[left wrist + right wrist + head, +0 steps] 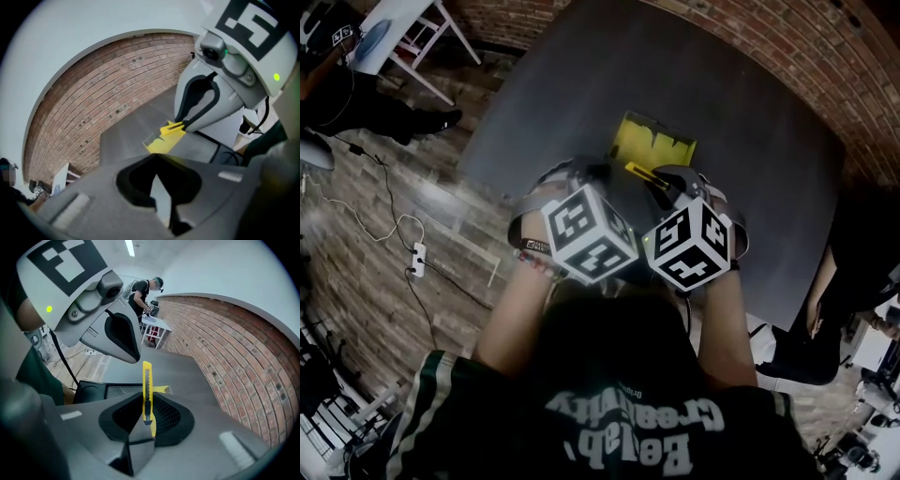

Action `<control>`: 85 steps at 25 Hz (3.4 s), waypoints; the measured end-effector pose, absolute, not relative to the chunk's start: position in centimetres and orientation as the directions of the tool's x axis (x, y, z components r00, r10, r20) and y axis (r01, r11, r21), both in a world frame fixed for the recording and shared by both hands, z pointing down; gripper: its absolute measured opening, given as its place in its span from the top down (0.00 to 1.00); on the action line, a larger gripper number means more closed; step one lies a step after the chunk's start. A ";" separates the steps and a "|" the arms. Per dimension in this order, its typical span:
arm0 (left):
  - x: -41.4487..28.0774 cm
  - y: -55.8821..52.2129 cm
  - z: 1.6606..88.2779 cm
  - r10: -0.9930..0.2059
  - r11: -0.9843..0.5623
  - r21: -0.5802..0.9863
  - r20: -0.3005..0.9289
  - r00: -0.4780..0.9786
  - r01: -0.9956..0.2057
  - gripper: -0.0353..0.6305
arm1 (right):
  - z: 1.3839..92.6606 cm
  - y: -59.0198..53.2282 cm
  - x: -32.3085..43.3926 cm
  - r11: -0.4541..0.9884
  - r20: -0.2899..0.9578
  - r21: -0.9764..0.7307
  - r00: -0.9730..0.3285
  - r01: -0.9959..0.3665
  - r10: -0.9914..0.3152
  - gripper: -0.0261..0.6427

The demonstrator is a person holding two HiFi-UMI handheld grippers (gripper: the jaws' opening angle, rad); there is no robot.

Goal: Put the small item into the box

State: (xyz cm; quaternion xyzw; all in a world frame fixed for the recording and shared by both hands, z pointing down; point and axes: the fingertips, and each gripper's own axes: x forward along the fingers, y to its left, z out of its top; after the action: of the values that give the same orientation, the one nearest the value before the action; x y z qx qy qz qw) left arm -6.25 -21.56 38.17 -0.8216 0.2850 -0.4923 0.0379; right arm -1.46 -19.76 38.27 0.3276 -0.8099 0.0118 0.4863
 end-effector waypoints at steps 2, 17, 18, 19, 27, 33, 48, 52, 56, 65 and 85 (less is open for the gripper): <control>-6.2 -21.8 38.4 -0.496 -0.843 -0.335 0.785 0.370 -0.420 0.94 | 38.6 -19.7 -1.4 0.773 0.799 0.300 -0.295 -0.559 -0.523 0.86; -5.0 -22.5 39.0 -0.482 -0.855 -0.324 0.783 0.392 -0.405 0.94 | 39.7 -20.1 -0.5 0.768 0.817 0.294 -0.267 -0.569 -0.511 0.86; -4.9 -22.6 39.0 -0.482 -0.855 -0.323 0.784 0.391 -0.407 0.94 | 39.7 -20.4 -0.4 0.768 0.817 0.293 -0.269 -0.569 -0.511 0.86; -4.8 -22.8 39.0 -0.483 -0.853 -0.323 0.785 0.389 -0.409 0.94 | 39.7 -20.6 -0.3 0.769 0.816 0.292 -0.272 -0.568 -0.510 0.86; -3.4 -24.7 39.7 -0.480 -0.848 -0.318 0.801 0.359 -0.425 0.94 | 40.4 -22.7 1.3 0.789 0.822 0.267 -0.296 -0.553 -0.486 0.86; -2.2 -27.1 41.3 -0.467 -0.846 -0.306 0.819 0.332 -0.436 0.94 | 42.0 -25.1 2.8 0.805 0.831 0.239 -0.314 -0.543 -0.459 0.85; -0.9 -29.2 44.6 -0.411 -0.859 -0.256 0.861 0.299 -0.443 0.94 | 44.8 -27.4 4.6 0.826 0.854 0.176 -0.333 -0.536 -0.399 0.85; -0.3 -30.6 46.0 -0.394 -0.860 -0.241 0.874 0.285 -0.450 0.94 | 46.5 -28.5 5.6 0.828 0.861 0.146 -0.343 -0.542 -0.376 0.86; -0.2 -31.5 47.5 -0.381 -0.858 -0.229 0.885 0.270 -0.459 0.94 | 48.3 -29.3 6.2 0.829 0.868 0.120 -0.348 -0.547 -0.355 0.85; 0.2 -32.3 50.2 -0.360 -0.862 -0.208 0.893 0.269 -0.461 0.94 | 51.5 -30.1 6.3 0.834 0.884 0.085 -0.345 -0.546 -0.316 0.85; 1.6 -33.1 53.4 -0.320 -0.880 -0.179 0.908 0.271 -0.440 0.94 | 55.9 -30.5 7.1 0.827 0.894 0.032 -0.353 -0.562 -0.275 0.85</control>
State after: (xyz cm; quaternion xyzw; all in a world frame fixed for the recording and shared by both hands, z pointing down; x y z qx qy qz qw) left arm 1.61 -33.10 53.37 -0.7952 0.2389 -0.5546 -0.0539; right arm 7.11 -30.54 55.91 0.2582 -0.8102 0.1417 0.5068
